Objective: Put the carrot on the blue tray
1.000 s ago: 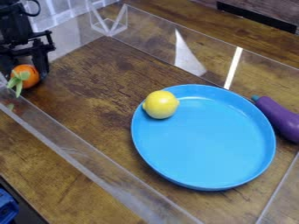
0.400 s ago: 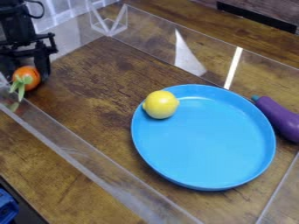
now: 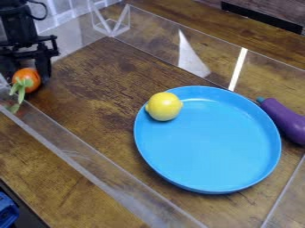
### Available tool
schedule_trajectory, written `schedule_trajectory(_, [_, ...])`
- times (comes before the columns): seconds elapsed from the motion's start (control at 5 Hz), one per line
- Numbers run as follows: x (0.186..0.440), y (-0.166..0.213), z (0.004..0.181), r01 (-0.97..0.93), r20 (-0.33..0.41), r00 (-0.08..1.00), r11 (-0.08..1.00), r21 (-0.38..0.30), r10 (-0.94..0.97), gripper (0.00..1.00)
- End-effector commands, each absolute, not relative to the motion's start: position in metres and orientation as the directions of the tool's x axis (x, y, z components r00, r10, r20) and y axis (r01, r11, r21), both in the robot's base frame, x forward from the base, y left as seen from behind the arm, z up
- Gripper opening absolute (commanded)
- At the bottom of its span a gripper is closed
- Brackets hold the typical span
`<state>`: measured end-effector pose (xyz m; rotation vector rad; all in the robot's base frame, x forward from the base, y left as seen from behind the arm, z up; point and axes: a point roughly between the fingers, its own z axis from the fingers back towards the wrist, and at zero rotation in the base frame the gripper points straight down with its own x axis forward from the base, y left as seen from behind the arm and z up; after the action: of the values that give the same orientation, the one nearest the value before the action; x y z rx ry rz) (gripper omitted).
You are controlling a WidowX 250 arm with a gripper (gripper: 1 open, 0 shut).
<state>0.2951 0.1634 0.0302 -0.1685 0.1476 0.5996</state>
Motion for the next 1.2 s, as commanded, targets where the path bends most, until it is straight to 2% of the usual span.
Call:
schedule_trajectory(0.0, [0.303, 0.157, 0.070, -0.527, -0.074, 0.850, 0.843, -0.107, 0.521, 0.00])
schedule_trajectory(0.4, [0.309, 0.100, 0.137, -0.356, 0.034, 0.932, 0.931, -0.087, 0.360, 0.00])
schedule_trajectory(0.6, [0.312, 0.061, 0.153, -0.232, 0.052, 0.970, 0.968, -0.095, 0.238, 0.00])
schedule_trajectory(1.0, [0.308, -0.035, 0.150, -0.030, 0.034, 0.999, 0.991, -0.128, 0.034, 0.00])
